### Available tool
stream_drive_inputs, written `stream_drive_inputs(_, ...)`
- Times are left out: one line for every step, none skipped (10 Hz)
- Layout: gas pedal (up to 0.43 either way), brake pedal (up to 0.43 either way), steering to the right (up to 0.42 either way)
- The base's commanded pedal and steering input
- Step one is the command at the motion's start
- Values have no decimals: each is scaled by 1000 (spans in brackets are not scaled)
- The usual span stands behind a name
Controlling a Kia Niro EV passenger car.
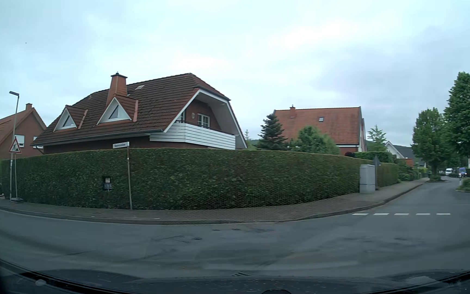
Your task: Follow the waypoints while adhering to traffic rules and regulations
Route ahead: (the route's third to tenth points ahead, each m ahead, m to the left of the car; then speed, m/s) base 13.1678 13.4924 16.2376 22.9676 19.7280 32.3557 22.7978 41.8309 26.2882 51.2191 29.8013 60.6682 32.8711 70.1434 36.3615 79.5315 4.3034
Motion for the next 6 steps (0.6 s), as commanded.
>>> stream_drive_inputs(157, 0, -545)
stream_drive_inputs(169, 0, -556)
stream_drive_inputs(169, 0, -561)
stream_drive_inputs(169, 0, -563)
stream_drive_inputs(169, 0, -562)
stream_drive_inputs(169, 0, -555)
